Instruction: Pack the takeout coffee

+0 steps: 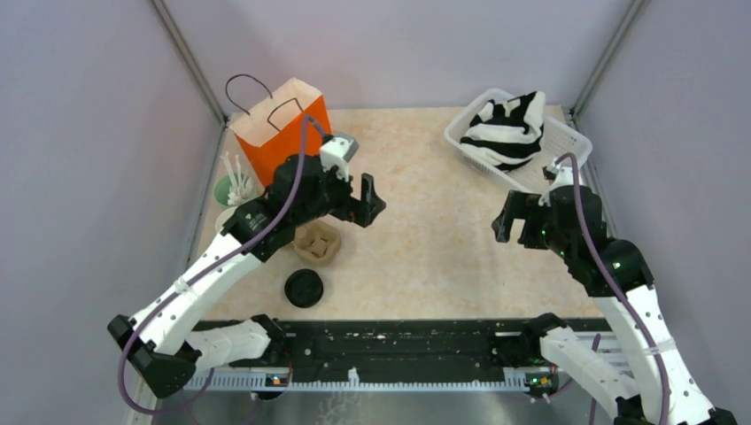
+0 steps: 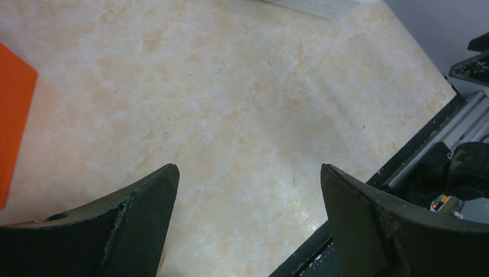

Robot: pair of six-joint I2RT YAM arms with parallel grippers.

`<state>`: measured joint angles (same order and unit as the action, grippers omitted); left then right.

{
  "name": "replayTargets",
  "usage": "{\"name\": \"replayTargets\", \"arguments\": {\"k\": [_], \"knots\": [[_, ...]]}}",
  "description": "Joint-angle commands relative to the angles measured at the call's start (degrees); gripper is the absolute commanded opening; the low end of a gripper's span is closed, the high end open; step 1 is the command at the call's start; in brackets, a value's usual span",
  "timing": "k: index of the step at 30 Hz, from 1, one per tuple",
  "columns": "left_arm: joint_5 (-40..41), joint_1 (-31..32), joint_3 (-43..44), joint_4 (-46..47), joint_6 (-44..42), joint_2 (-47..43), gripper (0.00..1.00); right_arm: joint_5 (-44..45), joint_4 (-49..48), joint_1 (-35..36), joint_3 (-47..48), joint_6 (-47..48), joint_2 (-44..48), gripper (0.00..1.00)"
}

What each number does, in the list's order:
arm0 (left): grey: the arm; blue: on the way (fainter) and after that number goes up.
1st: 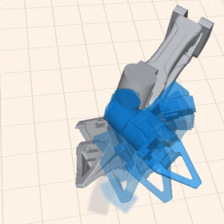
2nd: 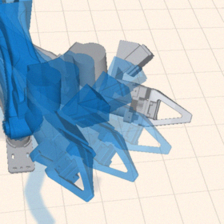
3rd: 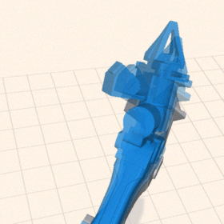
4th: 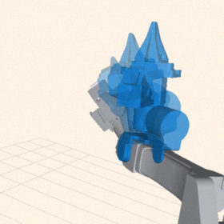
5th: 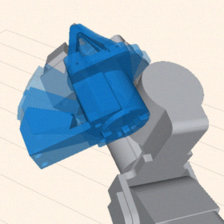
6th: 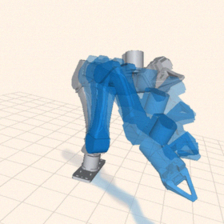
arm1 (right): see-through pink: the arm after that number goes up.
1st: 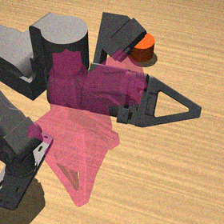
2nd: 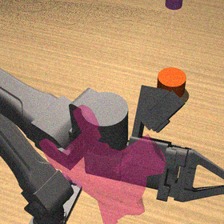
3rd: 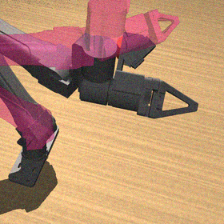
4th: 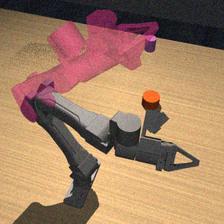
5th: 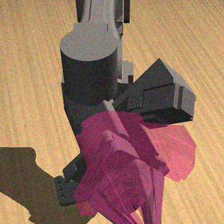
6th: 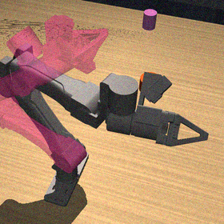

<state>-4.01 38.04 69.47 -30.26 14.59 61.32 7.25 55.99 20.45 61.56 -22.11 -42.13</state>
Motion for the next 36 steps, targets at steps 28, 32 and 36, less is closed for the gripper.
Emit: {"name": "replayTargets", "arguments": {"k": [28,32,36], "knots": [[26.09,-33.02,12.6,-36.37,8.43,7.42,0.78,-12.18,-2.65,-0.24,-0.46,1.36,-4.41,0.99],[23.24,-36.3,12.12,-34.51,8.03,11.17,0.66,-12.96,-3.05,-0.23,-0.72,1.29,-4.45,0.99],[23.31,-36.93,11.18,-32.8,7.17,13.96,0.6,-12.95,-3.78,-0.23,-0.98,0.85,-4.54,0.99]]}}
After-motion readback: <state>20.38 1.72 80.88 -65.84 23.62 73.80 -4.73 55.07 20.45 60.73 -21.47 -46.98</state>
